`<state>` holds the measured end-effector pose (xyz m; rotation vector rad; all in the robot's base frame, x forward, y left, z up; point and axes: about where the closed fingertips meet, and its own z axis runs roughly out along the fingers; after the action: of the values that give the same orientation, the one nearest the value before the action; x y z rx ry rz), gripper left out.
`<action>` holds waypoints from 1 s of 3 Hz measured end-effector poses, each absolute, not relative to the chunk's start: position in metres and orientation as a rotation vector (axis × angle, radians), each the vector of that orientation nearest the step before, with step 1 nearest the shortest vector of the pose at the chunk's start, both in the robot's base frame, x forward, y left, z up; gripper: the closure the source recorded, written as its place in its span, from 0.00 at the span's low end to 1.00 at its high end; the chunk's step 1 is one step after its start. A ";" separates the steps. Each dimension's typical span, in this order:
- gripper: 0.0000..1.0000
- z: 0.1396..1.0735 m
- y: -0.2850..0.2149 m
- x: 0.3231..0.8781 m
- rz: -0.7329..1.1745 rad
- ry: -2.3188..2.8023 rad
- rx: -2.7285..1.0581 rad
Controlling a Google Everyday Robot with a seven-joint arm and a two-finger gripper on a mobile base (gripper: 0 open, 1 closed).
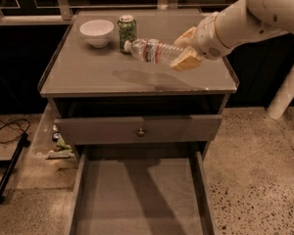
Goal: Pick water bottle from middle drawer and place on counter
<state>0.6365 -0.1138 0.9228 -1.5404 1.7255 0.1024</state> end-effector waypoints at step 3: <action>1.00 0.900 -0.124 0.713 0.200 1.898 -1.377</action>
Offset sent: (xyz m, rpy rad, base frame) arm 0.0910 -0.0120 -0.0203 0.0774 0.1370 -0.1649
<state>0.7135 -0.1238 0.9002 -1.3772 1.8982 0.1998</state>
